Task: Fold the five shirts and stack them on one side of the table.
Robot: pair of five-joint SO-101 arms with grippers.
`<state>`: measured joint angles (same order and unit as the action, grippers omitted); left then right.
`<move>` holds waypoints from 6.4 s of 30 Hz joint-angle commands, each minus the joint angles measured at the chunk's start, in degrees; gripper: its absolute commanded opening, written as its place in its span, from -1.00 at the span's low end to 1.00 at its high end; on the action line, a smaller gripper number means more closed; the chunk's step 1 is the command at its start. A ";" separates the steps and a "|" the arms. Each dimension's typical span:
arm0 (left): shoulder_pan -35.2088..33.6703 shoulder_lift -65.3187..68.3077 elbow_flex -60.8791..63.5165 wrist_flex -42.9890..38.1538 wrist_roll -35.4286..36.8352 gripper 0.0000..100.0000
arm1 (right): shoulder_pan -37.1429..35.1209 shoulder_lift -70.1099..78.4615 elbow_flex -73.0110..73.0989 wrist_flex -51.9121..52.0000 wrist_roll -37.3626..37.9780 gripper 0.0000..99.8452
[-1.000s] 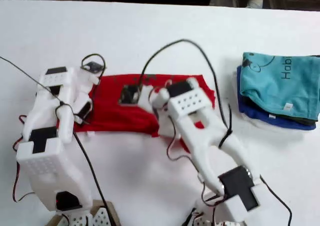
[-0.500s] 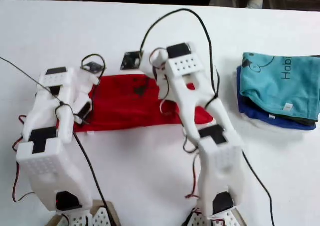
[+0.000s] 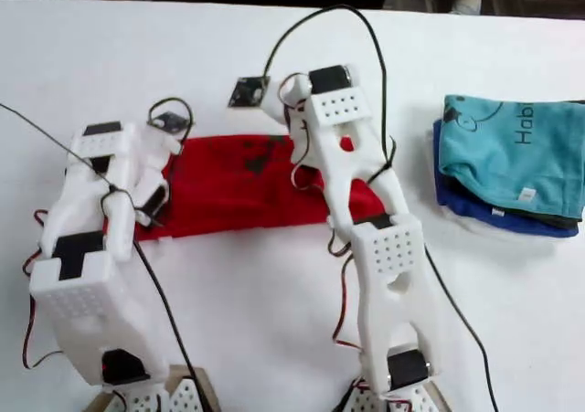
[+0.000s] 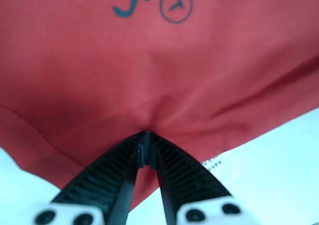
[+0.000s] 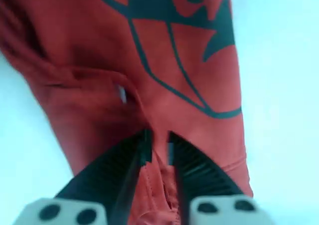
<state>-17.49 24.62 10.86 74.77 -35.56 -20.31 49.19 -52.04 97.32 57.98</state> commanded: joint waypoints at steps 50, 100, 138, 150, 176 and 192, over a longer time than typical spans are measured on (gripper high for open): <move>-10.73 19.08 -37.49 12.57 15.21 -0.48 | 4.18 -51.56 73.41 -32.22 -19.08 -0.96; -13.89 37.80 -63.34 27.60 1.05 -0.95 | 4.53 -65.36 69.45 -22.20 -18.99 -0.96; 33.76 -5.71 -36.35 22.33 8.44 -0.95 | 27.74 -98.07 92.40 -19.03 -19.08 -0.96; 31.65 -1.58 -41.45 24.44 10.02 -0.53 | 26.42 -104.92 100.48 -19.38 -18.99 -0.96; -36.57 1.05 -31.25 17.14 -7.03 -0.95 | -15.16 -41.36 41.14 -14.81 -27.16 -0.96; -49.05 1.05 -29.23 16.09 -10.81 -0.95 | -23.16 3.21 -7.30 -11.74 -27.16 -0.96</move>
<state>-65.49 26.02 -18.15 91.30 -45.67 -43.16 49.27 -52.66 84.22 31.25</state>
